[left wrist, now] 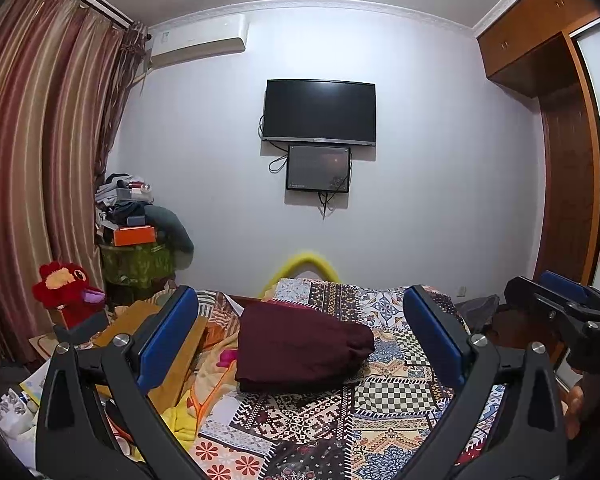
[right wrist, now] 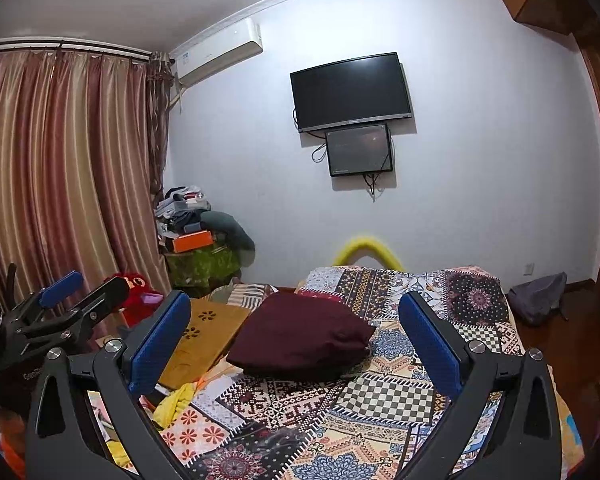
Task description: Fold large clothes
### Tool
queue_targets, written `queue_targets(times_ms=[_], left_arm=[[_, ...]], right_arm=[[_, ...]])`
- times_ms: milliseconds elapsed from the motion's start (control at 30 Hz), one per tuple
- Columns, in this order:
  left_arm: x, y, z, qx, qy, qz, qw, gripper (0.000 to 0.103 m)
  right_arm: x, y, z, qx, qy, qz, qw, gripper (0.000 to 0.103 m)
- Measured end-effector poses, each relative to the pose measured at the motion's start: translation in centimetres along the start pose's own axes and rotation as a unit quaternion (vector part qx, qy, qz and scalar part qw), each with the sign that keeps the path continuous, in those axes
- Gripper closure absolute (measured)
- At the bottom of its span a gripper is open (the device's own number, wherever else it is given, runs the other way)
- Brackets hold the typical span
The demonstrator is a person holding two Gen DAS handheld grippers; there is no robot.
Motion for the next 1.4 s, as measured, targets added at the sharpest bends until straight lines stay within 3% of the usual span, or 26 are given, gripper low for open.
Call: queue_targets(times_ms=[1400], left_arm=[[-0.5, 0.0, -1.1, 0.022, 0.004, -0.029, 0.9993, 0.0]], right_arm=[[0.2, -0.3, -0.7, 0.012, 0.012, -0.02, 1.0, 0.0]])
Point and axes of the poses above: each gripper's, at about its wrist camera, not at the fingertips, and y roughly against the way its jaws point, x to its left, z to its top, the point moved 10 cm from there along -y, roughly the way its jaws point, and after that the axes turned 6 degrees about z, right-handed, at the moved point
